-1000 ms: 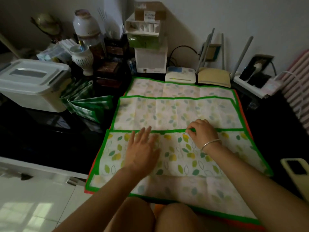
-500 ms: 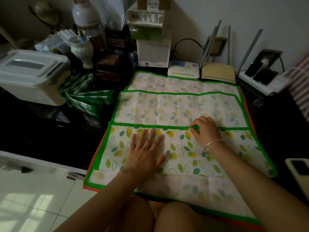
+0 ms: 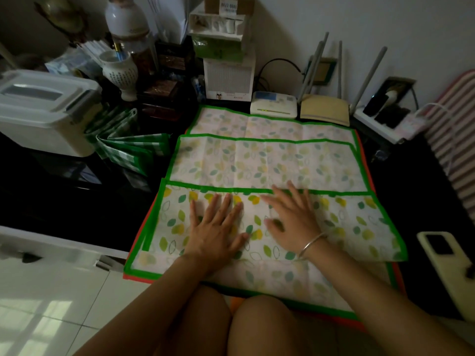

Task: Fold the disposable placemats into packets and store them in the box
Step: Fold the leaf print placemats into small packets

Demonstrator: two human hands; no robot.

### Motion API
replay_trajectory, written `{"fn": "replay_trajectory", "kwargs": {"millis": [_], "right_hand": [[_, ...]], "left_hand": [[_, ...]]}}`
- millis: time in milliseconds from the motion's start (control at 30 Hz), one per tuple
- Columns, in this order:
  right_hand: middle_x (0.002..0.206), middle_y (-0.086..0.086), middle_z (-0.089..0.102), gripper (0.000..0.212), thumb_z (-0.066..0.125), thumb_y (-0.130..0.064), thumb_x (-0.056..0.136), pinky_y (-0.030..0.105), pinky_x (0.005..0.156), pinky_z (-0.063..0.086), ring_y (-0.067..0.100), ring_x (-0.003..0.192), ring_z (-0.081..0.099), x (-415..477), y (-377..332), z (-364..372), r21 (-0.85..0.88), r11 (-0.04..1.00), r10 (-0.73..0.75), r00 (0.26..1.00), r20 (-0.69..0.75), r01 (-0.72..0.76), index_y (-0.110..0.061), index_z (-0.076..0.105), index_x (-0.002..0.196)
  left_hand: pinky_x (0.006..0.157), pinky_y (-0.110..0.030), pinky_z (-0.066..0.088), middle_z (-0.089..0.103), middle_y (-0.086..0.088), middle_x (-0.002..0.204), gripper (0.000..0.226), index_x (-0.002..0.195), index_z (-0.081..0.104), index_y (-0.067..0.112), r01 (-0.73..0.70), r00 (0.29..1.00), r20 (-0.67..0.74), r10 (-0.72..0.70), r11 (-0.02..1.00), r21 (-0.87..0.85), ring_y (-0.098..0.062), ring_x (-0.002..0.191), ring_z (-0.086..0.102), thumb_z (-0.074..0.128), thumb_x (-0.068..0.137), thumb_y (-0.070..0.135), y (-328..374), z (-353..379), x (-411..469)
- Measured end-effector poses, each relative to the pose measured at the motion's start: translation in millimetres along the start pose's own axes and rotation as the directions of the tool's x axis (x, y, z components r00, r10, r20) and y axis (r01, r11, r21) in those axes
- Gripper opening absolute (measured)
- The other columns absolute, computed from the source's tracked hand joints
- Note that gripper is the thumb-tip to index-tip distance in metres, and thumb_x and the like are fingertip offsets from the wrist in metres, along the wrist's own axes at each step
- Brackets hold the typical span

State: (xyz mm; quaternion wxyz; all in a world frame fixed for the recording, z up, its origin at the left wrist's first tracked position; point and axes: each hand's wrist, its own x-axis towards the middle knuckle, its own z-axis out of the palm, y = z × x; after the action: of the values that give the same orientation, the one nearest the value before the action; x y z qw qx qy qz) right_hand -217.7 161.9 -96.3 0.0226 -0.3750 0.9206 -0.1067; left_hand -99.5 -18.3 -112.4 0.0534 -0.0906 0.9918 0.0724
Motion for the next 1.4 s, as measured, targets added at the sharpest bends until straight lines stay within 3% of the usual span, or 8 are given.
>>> {"fn": "replay_trajectory", "kwargs": {"millis": [167,367,667,833,967,1167,1267,1400], "right_hand": [[0.16,-0.014,0.002,0.065,0.011,-0.062,0.087,0.057,0.113,-0.01,0.02,0.147,-0.013,-42.3,-23.5,23.0,-0.104,0.995,0.022,0.993,0.116,-0.01,-0.044,0.018,0.149],[0.152,-0.023,-0.028,0.073,-0.008,-0.076,0.076,0.061,0.11,-0.014,0.022,0.139,-0.034,-76.4,56.7,3.7,-0.267,0.886,0.419,0.901,0.114,-0.379,-0.05,-0.021,0.143],[0.152,-0.026,-0.027,0.081,-0.01,-0.082,0.069,0.064,0.109,-0.011,0.025,0.137,-0.037,-78.7,64.7,0.5,-0.219,0.861,0.494,0.857,0.144,-0.46,-0.051,-0.019,0.143],[0.151,-0.026,-0.028,0.08,-0.008,-0.083,0.071,0.064,0.11,-0.012,0.024,0.137,-0.038,-77.8,62.7,0.9,-0.224,0.862,0.492,0.856,0.157,-0.455,-0.051,-0.019,0.143],[0.155,-0.027,-0.013,0.073,0.016,-0.083,0.079,0.06,0.11,-0.018,0.021,0.142,-0.029,-73.8,68.3,-5.0,-0.158,0.862,0.506,0.842,0.188,-0.482,-0.056,0.001,0.144],[0.128,-0.008,0.051,0.037,0.038,-0.053,0.091,0.054,0.115,-0.006,0.025,0.129,0.026,-23.5,48.7,-39.1,-0.334,0.858,0.398,0.916,-0.049,-0.391,-0.035,0.062,0.111],[0.142,0.0,0.041,0.042,0.048,-0.042,0.09,0.046,0.117,-0.001,0.025,0.136,0.021,21.4,35.4,-39.9,-0.227,0.93,0.285,0.957,-0.052,-0.29,-0.026,0.054,0.129],[0.16,0.003,0.01,0.056,0.033,-0.036,0.099,0.041,0.12,0.003,0.023,0.147,0.004,95.8,25.7,-31.8,-0.131,0.976,0.187,0.976,0.11,-0.173,-0.017,0.02,0.151]], "left_hand": [[0.113,-0.062,-0.014,-0.01,0.012,0.162,0.074,0.152,-0.006,0.045,-0.02,0.996,-0.085,0.021,1.0,0.009,-0.017,0.149,-0.016,0.004,0.085,0.074,-8.4,9.3,-2.1],[0.113,-0.059,-0.018,-0.018,0.015,0.16,0.078,0.151,-0.011,0.047,-0.005,0.998,-0.067,0.006,1.0,0.018,-0.014,0.147,-0.023,-0.004,0.08,0.079,-10.3,9.2,1.5],[0.12,-0.05,0.0,0.024,0.003,0.161,0.075,0.151,0.033,0.029,0.055,0.975,-0.212,-0.072,0.995,-0.084,-0.022,0.15,0.009,0.014,0.087,0.062,-33.8,10.2,-10.6],[0.118,-0.043,-0.018,-0.011,0.003,0.163,0.086,0.156,0.001,0.028,0.264,0.958,-0.088,-0.272,0.96,-0.098,-0.023,0.148,-0.02,0.0,0.083,0.072,-39.6,15.1,-21.5],[0.12,-0.05,0.006,0.003,-0.003,0.164,0.077,0.155,0.008,0.026,0.303,0.953,0.022,-0.303,0.953,-0.008,-0.029,0.149,0.001,0.031,0.092,0.066,-36.2,-14.8,-11.4],[0.115,-0.056,0.023,-0.016,-0.003,0.162,0.102,0.153,-0.015,0.034,-0.173,0.973,0.201,0.115,0.937,0.304,-0.031,0.149,-0.002,0.064,0.09,0.033,4.4,-63.7,16.6],[0.11,-0.052,0.034,-0.011,-0.002,0.163,0.092,0.155,-0.008,0.033,-0.374,0.897,0.369,0.246,0.865,0.334,-0.033,0.148,0.006,0.06,0.093,0.023,21.2,-65.5,25.3],[0.109,-0.05,0.037,0.005,0.001,0.163,0.078,0.154,0.012,0.039,-0.339,0.861,0.448,0.242,0.928,0.151,-0.033,0.146,0.013,0.059,0.093,0.031,20.5,-75.1,45.1]]}}
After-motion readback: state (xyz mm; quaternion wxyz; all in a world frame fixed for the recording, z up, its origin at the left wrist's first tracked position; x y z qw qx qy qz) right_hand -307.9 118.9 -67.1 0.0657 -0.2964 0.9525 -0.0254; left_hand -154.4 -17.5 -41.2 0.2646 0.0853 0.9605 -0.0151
